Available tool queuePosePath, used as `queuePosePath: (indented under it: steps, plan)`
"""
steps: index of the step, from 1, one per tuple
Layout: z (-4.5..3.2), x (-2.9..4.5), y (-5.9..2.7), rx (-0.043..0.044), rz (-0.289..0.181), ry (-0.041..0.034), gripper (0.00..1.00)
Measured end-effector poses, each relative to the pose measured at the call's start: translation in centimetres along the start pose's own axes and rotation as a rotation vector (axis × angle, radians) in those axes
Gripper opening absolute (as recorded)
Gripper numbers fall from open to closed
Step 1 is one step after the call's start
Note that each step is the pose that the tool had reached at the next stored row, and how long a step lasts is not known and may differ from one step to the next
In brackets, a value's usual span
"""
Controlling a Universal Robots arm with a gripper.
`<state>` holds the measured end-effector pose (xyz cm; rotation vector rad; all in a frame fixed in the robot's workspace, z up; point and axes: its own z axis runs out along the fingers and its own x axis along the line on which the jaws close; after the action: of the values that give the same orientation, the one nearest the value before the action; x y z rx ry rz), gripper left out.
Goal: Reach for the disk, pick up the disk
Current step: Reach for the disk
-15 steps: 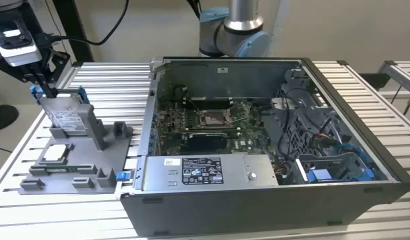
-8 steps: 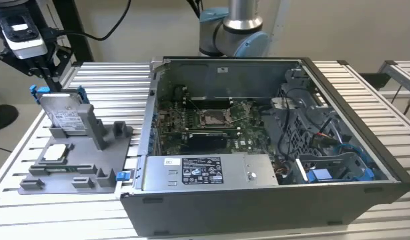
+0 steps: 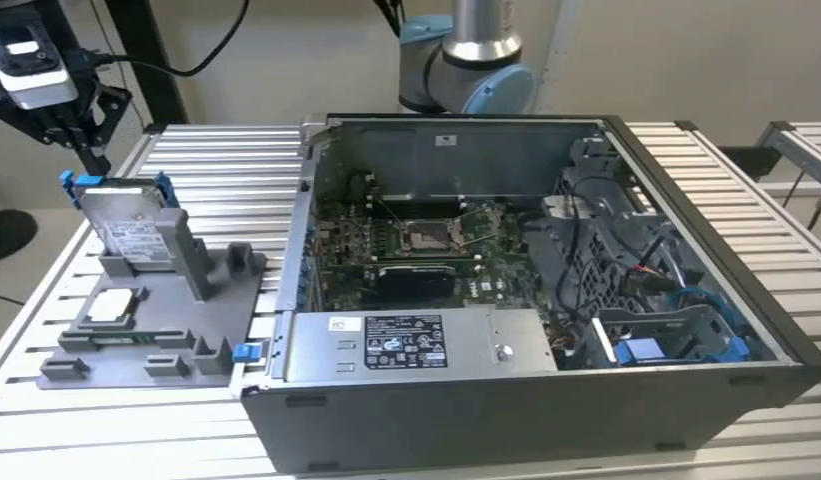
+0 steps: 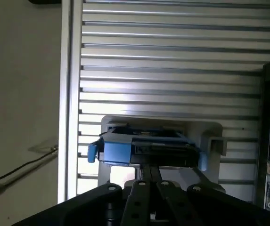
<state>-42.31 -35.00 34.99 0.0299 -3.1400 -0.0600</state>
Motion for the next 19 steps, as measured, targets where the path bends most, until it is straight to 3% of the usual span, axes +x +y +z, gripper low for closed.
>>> queuePosePath:
  steps: [8, 19]
  plan:
    - [0.07, 1.84, 0.91, 0.0000, 0.000, 0.0000, 0.00]
    - [0.07, 2.14, 0.91, 0.0000, 0.000, 0.0000, 0.00]
